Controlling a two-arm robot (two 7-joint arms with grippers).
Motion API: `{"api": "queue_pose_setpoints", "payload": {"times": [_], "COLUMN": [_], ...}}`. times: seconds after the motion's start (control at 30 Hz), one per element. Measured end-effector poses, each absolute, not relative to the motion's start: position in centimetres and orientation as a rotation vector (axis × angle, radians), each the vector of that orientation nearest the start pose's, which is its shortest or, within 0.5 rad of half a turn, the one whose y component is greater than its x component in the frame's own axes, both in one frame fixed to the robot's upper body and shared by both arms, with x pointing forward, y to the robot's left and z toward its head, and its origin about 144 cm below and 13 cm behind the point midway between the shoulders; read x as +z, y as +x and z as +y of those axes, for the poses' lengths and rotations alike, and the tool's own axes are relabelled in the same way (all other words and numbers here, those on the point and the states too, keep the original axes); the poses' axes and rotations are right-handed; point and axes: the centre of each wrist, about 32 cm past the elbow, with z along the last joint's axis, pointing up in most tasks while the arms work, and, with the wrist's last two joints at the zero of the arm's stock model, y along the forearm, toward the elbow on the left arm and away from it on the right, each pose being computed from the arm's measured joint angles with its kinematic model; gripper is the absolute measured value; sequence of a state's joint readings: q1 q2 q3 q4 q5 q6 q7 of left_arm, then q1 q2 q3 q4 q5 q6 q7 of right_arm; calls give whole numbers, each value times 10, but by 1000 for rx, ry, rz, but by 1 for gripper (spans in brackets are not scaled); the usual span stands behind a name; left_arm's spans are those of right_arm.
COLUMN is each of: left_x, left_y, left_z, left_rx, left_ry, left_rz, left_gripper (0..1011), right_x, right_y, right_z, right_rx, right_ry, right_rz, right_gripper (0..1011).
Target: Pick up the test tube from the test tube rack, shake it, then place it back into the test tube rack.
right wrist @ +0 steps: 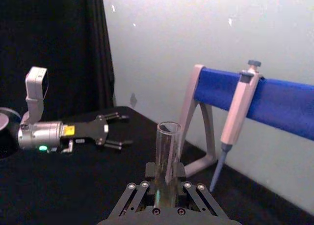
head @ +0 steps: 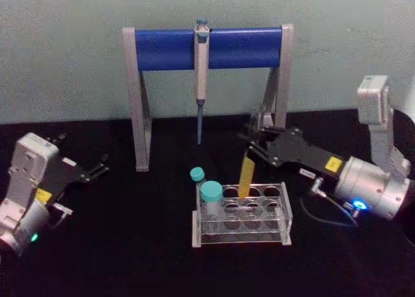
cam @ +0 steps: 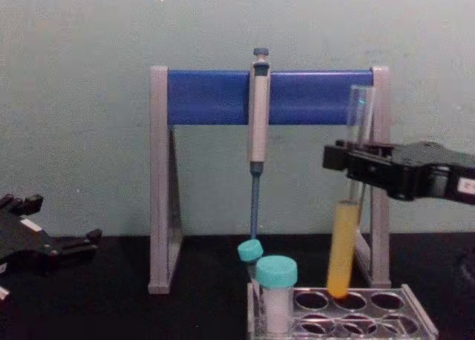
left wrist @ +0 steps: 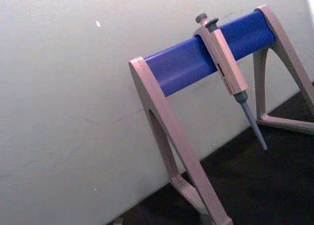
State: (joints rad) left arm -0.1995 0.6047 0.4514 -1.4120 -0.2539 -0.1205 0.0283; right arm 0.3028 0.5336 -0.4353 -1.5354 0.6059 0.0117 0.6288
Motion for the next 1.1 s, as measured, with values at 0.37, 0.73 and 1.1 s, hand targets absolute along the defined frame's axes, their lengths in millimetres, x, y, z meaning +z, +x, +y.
{"api": "queue_pose_setpoints", "payload": {"times": [0.37, 0.73, 1.1], "left_x": [1140, 1140, 1140], "left_y": [489, 489, 489], "left_z": [310, 310, 310], "left_rx": [1248, 1248, 1248], "left_ry": [304, 304, 304], "left_rz": [-285, -285, -285], "left_gripper": [1010, 1010, 1010], "right_x": [1204, 1207, 1209], "right_y": [544, 545, 540], "right_z": [-257, -264, -267], "right_rx": [-666, -731, -746], "right_ry": [48, 25, 19], "right_rz": [-81, -89, -95], "right_gripper": [232, 232, 232]}}
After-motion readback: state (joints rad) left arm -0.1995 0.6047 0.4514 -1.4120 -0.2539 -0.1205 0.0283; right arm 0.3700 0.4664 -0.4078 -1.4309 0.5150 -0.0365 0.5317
